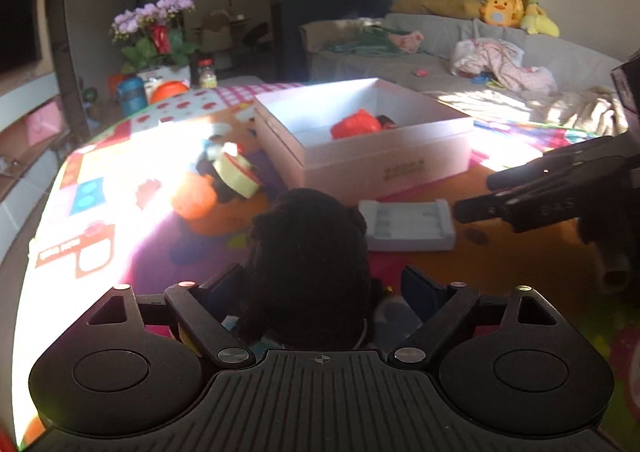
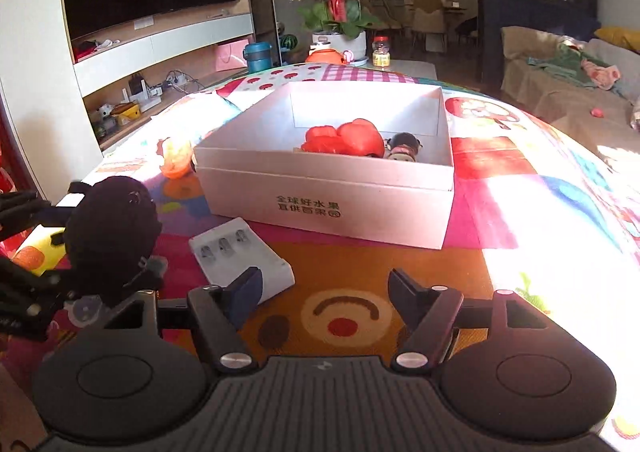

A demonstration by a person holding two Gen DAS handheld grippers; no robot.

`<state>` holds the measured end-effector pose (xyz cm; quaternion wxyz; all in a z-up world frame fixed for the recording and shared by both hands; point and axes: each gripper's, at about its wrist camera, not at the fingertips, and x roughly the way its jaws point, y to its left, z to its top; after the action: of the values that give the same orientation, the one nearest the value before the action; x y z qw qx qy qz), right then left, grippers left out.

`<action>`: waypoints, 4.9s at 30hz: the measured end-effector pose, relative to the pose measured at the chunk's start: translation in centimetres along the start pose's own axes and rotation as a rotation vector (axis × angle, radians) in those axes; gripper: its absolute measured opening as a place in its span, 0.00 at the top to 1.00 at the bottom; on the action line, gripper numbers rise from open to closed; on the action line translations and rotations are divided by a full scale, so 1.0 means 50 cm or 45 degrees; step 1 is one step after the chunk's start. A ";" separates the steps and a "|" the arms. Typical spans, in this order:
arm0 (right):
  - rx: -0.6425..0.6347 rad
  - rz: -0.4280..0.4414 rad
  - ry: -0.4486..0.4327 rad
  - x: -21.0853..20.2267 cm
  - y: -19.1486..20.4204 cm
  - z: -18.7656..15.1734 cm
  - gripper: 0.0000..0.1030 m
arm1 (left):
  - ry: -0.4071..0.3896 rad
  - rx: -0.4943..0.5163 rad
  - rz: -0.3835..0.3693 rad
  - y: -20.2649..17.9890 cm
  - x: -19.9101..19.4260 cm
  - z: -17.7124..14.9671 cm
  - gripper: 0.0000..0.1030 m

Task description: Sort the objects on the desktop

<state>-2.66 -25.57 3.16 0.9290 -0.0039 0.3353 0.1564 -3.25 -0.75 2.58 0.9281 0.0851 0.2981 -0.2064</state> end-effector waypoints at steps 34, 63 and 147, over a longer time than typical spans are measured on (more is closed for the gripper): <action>-0.191 0.010 0.118 0.035 0.063 -0.025 0.00 | -0.176 -0.321 0.009 0.092 -0.022 0.060 0.00; -0.173 0.039 0.113 0.034 0.057 -0.027 0.00 | 0.246 -0.114 0.246 0.246 0.281 0.179 0.36; -0.077 -0.108 0.099 0.104 0.111 0.037 0.23 | 0.036 -0.374 0.235 0.108 -0.033 -0.014 0.00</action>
<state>0.64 -18.59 1.87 0.9206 -0.0522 0.3657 0.1268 -2.48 4.83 3.16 0.9413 -0.0216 0.3289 -0.0733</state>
